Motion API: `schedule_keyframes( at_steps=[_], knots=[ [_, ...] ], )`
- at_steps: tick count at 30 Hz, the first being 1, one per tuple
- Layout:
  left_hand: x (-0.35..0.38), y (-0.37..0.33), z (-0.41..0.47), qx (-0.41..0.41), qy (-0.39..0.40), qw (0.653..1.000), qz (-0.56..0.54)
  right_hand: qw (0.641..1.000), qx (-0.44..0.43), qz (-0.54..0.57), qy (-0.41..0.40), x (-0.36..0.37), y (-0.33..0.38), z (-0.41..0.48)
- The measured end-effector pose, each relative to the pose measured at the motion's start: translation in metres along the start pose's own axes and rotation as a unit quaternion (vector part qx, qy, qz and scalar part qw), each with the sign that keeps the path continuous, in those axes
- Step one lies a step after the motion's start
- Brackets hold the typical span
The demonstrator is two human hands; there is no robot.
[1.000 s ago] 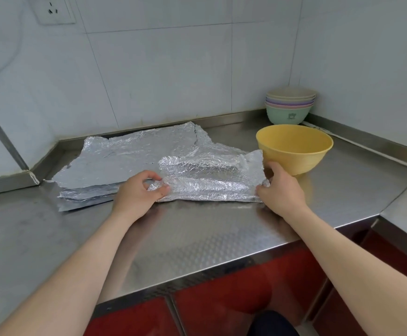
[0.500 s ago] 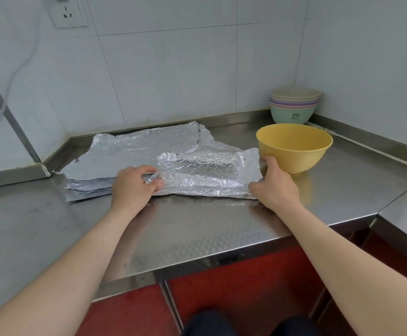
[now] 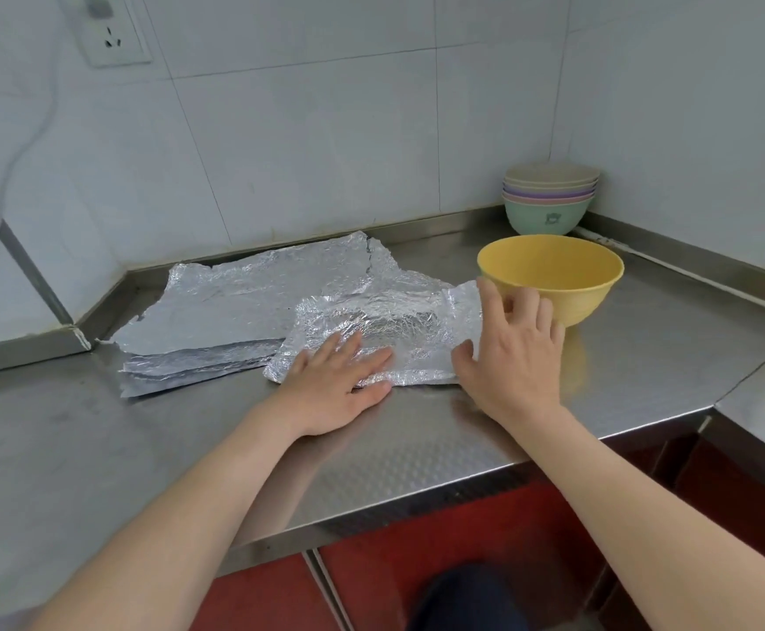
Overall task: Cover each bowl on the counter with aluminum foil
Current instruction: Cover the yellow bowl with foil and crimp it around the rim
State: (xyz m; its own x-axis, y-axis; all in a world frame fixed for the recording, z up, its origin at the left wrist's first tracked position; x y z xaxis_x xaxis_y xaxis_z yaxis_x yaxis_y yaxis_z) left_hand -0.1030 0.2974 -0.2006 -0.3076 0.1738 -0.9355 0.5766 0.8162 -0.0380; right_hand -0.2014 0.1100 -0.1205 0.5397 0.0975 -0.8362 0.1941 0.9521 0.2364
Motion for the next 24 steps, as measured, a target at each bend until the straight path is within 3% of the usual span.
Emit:
schedule_keyframes(
  at_steps=[3, 5, 8, 14, 18, 21, 24],
  knots=[
    [-0.001, -0.001, 0.001, -0.007, 0.007, 1.0, 0.007, 0.989, -0.146, -0.024, -0.023, 0.001, 0.051, -0.013],
    [-0.002, -0.002, 0.002, -0.007, 0.013, 1.0, 0.005, 0.973, -0.217, -0.02, 0.081, 0.026, 0.08, -0.015],
    [-0.002, 0.003, 0.001, 0.012, 0.029, 0.999, -0.006, 0.923, -0.191, 0.009, 0.335, 0.078, 0.078, -0.02],
    [-0.003, 0.023, -0.009, 0.047, 0.042, 0.997, -0.039, 0.862, -0.158, -0.065, 0.477, 0.094, 0.059, -0.03],
    [-0.03, 0.024, -0.018, 0.11, -0.084, 0.989, -0.061, 0.863, -0.167, -0.064, 0.472, 0.082, 0.055, -0.027],
    [-0.04, 0.019, -0.027, 0.119, -0.129, 0.984, 0.009, 0.902, -0.173, -0.057, 0.391, 0.061, 0.049, -0.017],
    [-0.046, 0.022, -0.029, 0.077, -0.175, 0.979, 0.068, 0.928, -0.2, -0.098, 0.298, 0.043, 0.045, -0.01]
  ],
)
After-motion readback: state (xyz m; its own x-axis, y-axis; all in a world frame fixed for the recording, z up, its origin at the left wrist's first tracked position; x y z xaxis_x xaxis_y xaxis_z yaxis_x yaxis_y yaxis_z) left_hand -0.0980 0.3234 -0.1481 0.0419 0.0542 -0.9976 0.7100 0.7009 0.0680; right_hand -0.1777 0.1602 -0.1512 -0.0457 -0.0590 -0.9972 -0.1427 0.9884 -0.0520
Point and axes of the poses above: each hand's wrist, its own z-axis towards the middle knuckle, its own x-axis out of the palm, y = z × x, the point moved 10 cm from there along z, towards the middle knuckle, and after that the axes turned 14 degrees about y, right-handed, at the moved point
